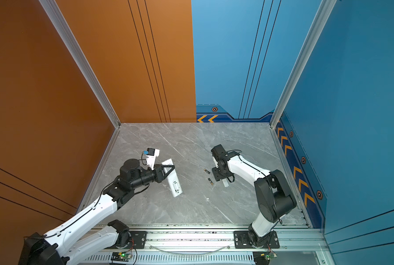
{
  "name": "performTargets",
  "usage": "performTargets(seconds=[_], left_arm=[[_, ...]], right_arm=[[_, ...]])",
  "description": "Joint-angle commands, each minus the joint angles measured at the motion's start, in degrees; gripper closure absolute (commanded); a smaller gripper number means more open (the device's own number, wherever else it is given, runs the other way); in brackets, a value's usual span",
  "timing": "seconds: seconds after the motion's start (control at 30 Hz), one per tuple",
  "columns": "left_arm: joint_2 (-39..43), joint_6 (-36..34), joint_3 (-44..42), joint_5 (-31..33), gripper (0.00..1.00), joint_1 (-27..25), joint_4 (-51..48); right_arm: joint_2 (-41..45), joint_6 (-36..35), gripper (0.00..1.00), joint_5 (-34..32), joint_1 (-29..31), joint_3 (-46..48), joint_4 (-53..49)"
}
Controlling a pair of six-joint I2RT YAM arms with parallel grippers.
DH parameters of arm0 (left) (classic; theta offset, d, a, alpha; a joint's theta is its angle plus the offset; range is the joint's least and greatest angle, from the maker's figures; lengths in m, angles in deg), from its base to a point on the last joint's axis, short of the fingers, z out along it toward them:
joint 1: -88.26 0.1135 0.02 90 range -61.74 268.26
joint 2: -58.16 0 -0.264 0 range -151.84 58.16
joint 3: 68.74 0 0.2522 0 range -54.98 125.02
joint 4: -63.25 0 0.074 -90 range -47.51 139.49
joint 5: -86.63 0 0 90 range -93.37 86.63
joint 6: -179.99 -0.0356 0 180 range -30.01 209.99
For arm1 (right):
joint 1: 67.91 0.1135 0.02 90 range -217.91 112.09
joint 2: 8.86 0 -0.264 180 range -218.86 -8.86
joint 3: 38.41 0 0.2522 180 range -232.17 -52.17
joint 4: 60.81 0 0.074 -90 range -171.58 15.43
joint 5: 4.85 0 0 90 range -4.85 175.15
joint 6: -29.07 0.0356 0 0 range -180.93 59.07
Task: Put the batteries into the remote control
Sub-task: 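Lower the battery cover beside the batteries and open the right gripper, then move the open right gripper over the AA battery nearest the robot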
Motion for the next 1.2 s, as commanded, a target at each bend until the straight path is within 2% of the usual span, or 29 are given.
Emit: performTargets(seconds=[0.0, 0.17, 0.3, 0.73, 0.97, 1.17], left_arm=[[0.5, 0.8, -0.5, -0.9, 1.00, -0.7, -0.3], [1.3, 1.1, -0.6, -1.3, 1.00, -0.8, -1.4], [2.0, 1.2, -0.7, -1.5, 1.00, -0.8, -2.8], [4.6, -1.8, -1.0, -3.7, 1.00, -0.5, -7.0], [5.0, -3.0, 0.6, -5.0, 1.00, -0.5, -9.5], [4.9, -3.6, 1.0, -4.8, 1.00, -0.6, -10.5]], right_arm=[[1.6, 0.1, 0.38, -3.5, 2.9, -0.2, -1.9], [2.7, -0.2, 0.32, -3.3, 6.1, -0.6, -1.9], [2.8, -0.7, 0.32, -3.1, 7.4, -1.0, -1.9], [1.1, -3.2, 0.34, -1.8, 8.1, -2.5, -0.5], [-1.8, -5.1, 0.42, -0.5, 7.8, -5.1, -0.4], [-4.2, -5.9, 0.43, 0.5, 7.5, -6.5, 0.2]])
